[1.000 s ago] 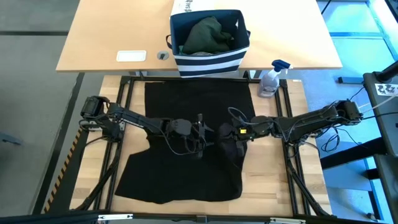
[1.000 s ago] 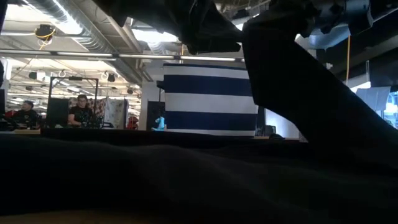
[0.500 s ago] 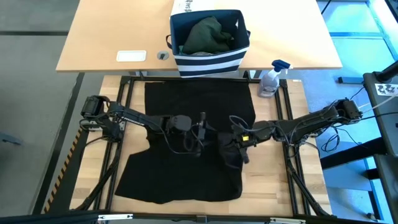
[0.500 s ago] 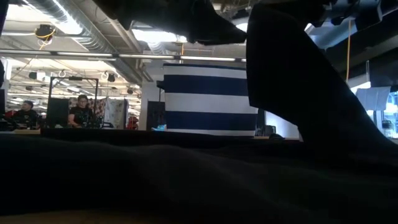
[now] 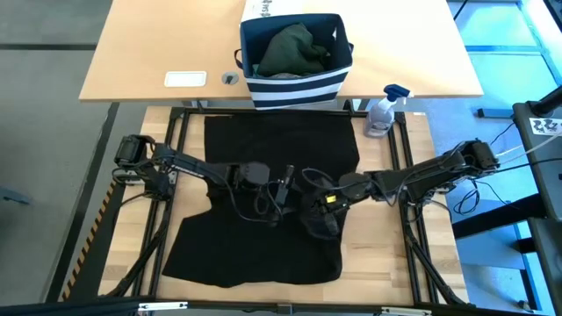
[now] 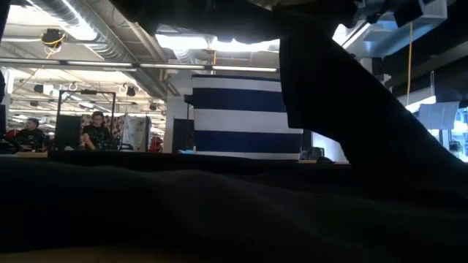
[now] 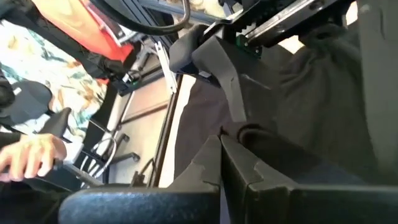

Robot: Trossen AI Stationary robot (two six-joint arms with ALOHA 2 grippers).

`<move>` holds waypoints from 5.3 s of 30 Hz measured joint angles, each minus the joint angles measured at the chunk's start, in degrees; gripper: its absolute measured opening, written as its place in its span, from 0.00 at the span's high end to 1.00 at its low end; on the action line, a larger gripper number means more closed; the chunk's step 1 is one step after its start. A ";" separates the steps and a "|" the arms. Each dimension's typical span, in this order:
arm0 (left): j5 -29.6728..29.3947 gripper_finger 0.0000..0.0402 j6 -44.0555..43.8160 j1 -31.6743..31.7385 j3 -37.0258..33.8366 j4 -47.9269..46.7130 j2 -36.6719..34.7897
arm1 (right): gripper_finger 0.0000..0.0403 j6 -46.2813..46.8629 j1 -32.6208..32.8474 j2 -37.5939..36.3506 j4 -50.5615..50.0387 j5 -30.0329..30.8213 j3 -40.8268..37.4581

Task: Fold Laundry from Bin
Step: Fold the black shirt

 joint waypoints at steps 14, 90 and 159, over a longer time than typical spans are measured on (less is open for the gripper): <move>4.21 0.58 -0.39 -3.66 0.02 -5.04 0.00 | 1.00 -0.29 0.04 0.41 -2.99 -0.60 2.40; 3.48 1.00 0.02 -9.11 0.02 -9.69 -2.97 | 0.55 13.91 -48.58 3.02 -42.31 13.48 2.38; -17.92 1.00 -15.91 -28.17 9.69 -36.81 -11.47 | 1.00 -1.11 -42.97 4.48 -37.92 13.38 17.83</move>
